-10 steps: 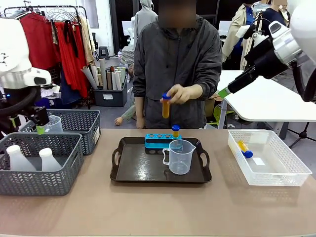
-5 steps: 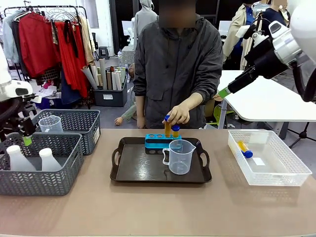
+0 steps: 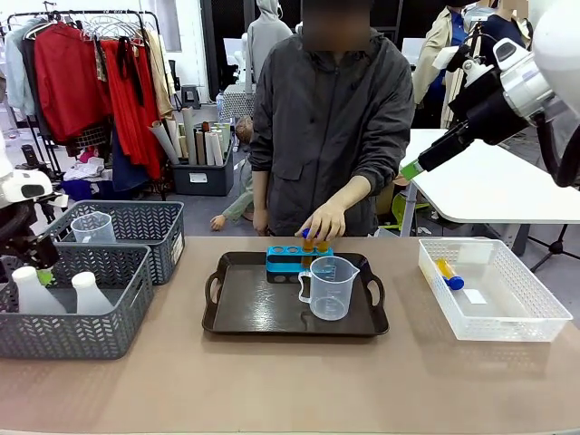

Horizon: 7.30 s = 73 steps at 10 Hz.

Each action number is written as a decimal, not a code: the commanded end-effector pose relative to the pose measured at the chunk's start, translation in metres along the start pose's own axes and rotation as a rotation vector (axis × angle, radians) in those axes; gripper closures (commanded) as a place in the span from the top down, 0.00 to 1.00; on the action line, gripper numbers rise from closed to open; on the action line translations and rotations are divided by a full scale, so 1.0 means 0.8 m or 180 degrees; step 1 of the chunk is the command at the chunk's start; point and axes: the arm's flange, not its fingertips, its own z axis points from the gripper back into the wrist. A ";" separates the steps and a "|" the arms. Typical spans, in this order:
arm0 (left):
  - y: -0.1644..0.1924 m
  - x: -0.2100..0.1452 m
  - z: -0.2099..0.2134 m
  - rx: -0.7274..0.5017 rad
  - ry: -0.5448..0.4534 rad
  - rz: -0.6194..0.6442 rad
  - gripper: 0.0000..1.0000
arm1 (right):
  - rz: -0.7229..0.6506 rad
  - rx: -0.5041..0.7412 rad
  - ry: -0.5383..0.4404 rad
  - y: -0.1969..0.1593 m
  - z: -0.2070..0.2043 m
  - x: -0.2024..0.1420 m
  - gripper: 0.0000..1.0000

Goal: Prepare the laboratory tools.
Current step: Pick up one Small flask and place it on the Handle tray.

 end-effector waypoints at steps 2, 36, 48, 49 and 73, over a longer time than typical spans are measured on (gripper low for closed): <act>0.013 -0.003 -0.017 -0.0013 -0.0083 -0.0002 1.00 | -0.0023 0.0064 -0.0071 -0.001 0.000 0.001 1.00; -0.184 0.059 0.398 0.0199 -0.1020 -0.1712 0.00 | -0.0023 0.0064 -0.0071 -0.001 0.000 0.001 1.00; -0.247 0.095 0.404 0.0384 -0.1293 -0.1946 0.00 | -0.0023 0.0064 -0.0071 -0.001 0.000 0.001 1.00; -0.263 0.103 0.406 0.0359 -0.1294 -0.2046 0.00 | -0.0023 0.0064 -0.0071 -0.001 0.000 0.001 1.00; -0.385 0.172 0.295 -0.0132 -0.0863 -0.2624 0.00 | -0.0023 0.0064 -0.0071 -0.001 0.000 0.001 1.00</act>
